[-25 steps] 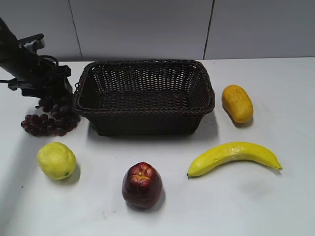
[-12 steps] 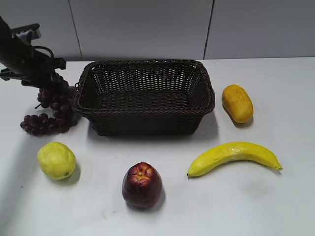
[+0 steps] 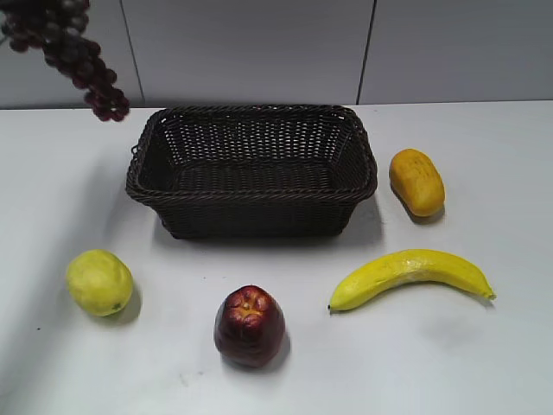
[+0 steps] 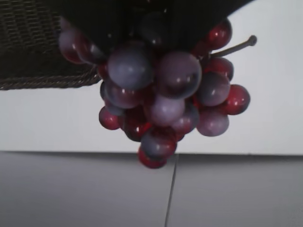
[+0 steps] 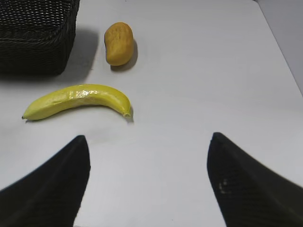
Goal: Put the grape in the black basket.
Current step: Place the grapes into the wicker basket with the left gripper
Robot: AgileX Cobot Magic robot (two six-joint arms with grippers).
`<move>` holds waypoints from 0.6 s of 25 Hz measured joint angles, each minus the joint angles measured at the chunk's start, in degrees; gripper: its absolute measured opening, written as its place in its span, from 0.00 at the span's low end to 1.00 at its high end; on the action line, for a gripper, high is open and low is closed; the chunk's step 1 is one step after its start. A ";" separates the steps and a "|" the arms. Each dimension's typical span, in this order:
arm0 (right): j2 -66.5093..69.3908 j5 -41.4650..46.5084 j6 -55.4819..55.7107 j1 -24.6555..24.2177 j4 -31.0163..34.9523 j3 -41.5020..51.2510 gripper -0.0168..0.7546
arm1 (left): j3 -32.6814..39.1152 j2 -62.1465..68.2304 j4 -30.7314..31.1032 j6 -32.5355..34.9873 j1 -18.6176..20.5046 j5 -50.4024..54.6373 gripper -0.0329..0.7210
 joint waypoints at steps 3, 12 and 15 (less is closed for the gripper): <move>0.00 0.00 0.00 0.00 0.00 0.00 0.78 | -2.64 -3.40 -0.84 0.00 0.00 1.22 0.23; 0.00 0.00 0.00 0.00 0.00 0.00 0.78 | -12.58 -4.82 -2.89 0.00 -8.33 4.45 0.22; 0.00 0.00 0.00 0.00 0.00 0.00 0.78 | -13.00 -3.61 -2.74 0.00 -12.38 3.68 0.22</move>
